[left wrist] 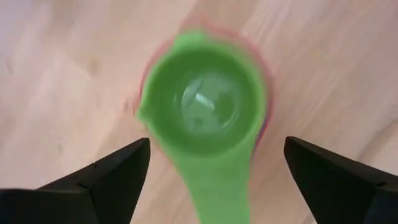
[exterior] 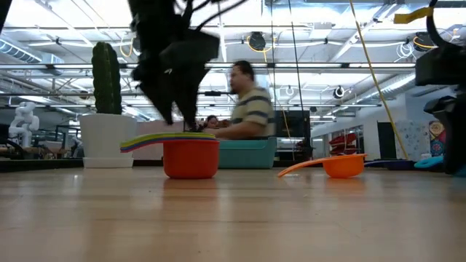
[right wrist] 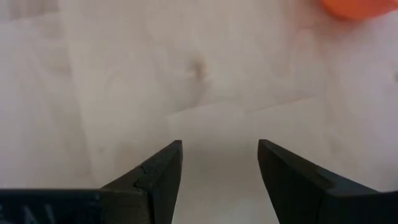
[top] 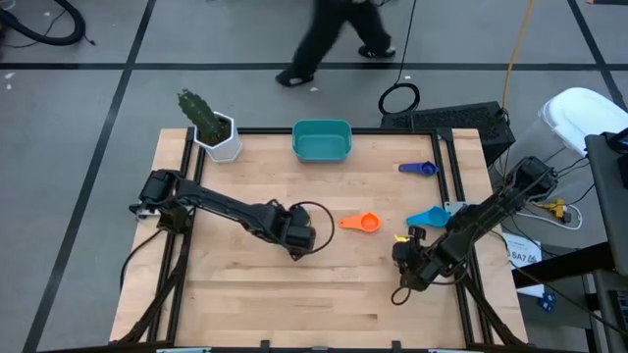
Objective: Nest measuring cups in basket
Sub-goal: Move the blue measuring cup slightly left on the table
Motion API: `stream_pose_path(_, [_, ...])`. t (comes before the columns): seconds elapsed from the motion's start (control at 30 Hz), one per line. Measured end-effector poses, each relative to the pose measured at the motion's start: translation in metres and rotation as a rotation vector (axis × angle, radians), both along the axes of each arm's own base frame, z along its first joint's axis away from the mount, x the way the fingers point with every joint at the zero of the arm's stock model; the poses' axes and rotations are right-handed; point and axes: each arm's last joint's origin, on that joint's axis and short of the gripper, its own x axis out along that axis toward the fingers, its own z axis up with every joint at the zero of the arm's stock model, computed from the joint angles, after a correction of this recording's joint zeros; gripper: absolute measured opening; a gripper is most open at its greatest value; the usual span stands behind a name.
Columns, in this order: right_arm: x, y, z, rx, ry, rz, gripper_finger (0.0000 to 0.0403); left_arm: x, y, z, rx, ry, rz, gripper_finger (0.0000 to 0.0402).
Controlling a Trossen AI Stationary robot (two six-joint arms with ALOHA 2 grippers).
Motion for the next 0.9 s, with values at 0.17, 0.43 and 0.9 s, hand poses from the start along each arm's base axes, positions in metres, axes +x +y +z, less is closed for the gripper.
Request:
stream_pose_path(0.17, [0.014, -0.006, 0.018, -0.001, -0.058, 0.026, 0.0201, 0.014, -0.010, 0.032, 0.132, -0.112, -0.103, 0.0375])
stream_pose_path(0.43, [0.044, -0.031, 0.085, -0.095, -0.152, 0.065, 0.0201, 0.026, -0.036, 0.088, 0.426, -0.336, -0.199, 0.0378])
stream_pose_path(0.9, [0.029, -0.119, 0.151, -0.148, 0.311, -0.262, 0.0201, -0.005, -0.023, 0.098, 0.580, -0.595, -0.363, 0.0379])
